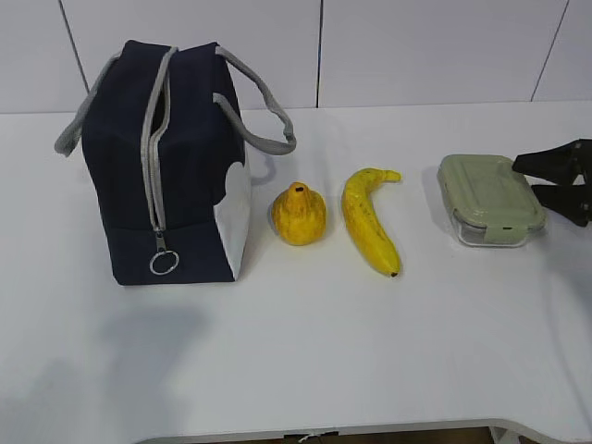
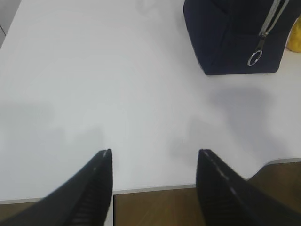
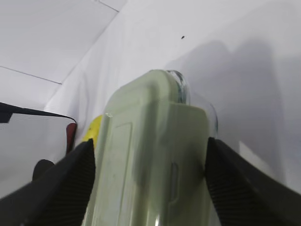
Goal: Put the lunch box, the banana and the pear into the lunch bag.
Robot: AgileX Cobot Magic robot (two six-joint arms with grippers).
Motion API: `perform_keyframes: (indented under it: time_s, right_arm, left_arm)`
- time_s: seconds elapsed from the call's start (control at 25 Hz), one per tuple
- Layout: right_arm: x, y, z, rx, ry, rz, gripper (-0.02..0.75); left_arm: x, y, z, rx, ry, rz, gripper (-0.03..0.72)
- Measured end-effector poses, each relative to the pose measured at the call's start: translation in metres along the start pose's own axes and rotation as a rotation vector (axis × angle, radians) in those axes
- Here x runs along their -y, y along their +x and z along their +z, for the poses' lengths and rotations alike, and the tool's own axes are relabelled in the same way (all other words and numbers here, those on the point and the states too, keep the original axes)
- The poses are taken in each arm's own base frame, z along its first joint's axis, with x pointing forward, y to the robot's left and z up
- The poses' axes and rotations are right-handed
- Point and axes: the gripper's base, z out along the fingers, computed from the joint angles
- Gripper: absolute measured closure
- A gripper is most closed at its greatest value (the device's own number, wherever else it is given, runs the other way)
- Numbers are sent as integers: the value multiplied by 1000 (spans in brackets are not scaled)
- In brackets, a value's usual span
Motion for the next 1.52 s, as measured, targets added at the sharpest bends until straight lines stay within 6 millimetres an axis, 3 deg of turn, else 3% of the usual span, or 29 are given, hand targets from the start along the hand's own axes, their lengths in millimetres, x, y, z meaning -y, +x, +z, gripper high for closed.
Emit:
perform_keyframes:
  time_s: [0.28, 1.28, 1.52]
  right_arm:
    - [10, 7, 5, -3, -26, 44, 150]
    - [12, 11, 7, -14, -51, 56, 150]
    - [12, 11, 7, -16, -51, 56, 203]
  left_arm:
    - [0, 0, 0, 0, 0, 0, 274]
    - [0, 0, 0, 0, 0, 0, 274]
    - [0, 0, 0, 0, 0, 0, 274]
